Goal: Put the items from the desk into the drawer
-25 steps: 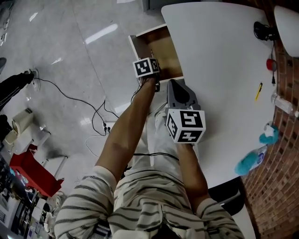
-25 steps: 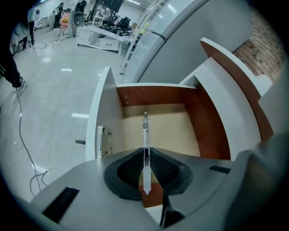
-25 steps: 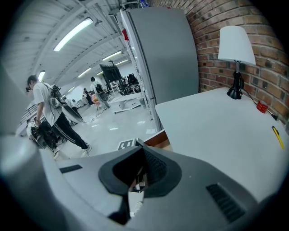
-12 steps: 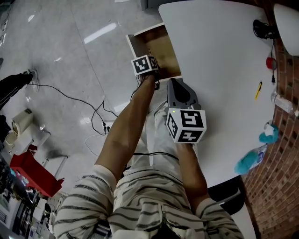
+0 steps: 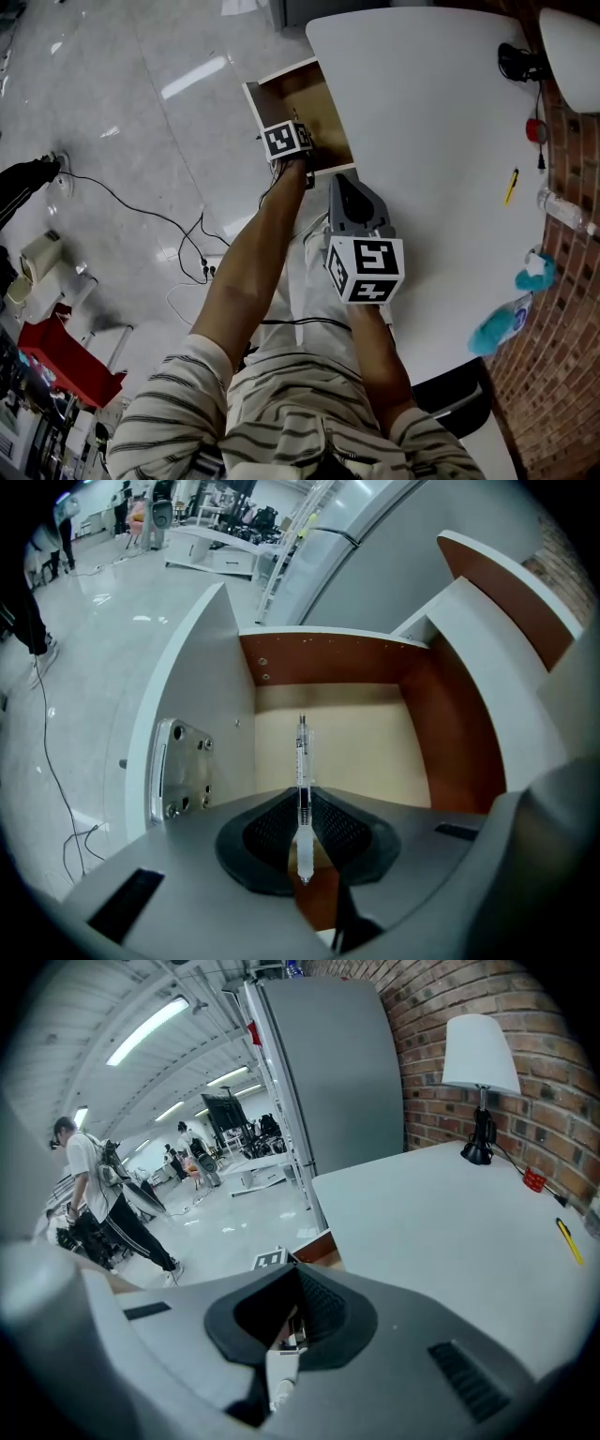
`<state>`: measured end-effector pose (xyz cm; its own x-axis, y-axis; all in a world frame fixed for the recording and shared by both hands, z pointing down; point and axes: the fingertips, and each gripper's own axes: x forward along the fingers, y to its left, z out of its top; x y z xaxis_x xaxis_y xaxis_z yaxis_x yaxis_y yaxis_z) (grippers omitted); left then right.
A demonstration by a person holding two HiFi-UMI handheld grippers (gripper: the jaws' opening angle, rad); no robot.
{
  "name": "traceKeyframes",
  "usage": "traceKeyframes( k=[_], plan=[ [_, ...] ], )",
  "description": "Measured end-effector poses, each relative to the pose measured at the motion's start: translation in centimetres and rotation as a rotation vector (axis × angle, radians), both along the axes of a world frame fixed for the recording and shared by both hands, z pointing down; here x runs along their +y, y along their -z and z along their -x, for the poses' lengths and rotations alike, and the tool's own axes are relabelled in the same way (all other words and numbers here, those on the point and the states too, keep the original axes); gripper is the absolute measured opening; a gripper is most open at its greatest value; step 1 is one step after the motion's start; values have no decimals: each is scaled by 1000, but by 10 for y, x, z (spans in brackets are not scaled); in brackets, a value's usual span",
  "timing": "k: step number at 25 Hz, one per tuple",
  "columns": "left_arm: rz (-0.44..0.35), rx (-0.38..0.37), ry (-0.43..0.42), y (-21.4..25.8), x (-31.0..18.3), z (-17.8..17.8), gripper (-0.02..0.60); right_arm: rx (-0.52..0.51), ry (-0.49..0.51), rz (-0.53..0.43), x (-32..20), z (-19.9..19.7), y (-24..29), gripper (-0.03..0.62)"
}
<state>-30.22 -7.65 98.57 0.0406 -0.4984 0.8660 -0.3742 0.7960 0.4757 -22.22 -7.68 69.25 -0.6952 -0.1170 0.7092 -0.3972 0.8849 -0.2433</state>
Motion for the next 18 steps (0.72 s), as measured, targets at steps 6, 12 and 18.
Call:
traceKeyframes(
  k=[6, 12, 18],
  plan=[
    [9, -5, -9, -13, -6, -2, 48, -1, 2, 5, 3, 0, -5, 11],
    [11, 14, -6, -24, -7, -9, 48, 1, 21, 1, 9, 2, -5, 11],
    [-10, 46, 2, -19, -14, -13, 48, 8, 16, -3, 4, -2, -9, 11]
  ],
)
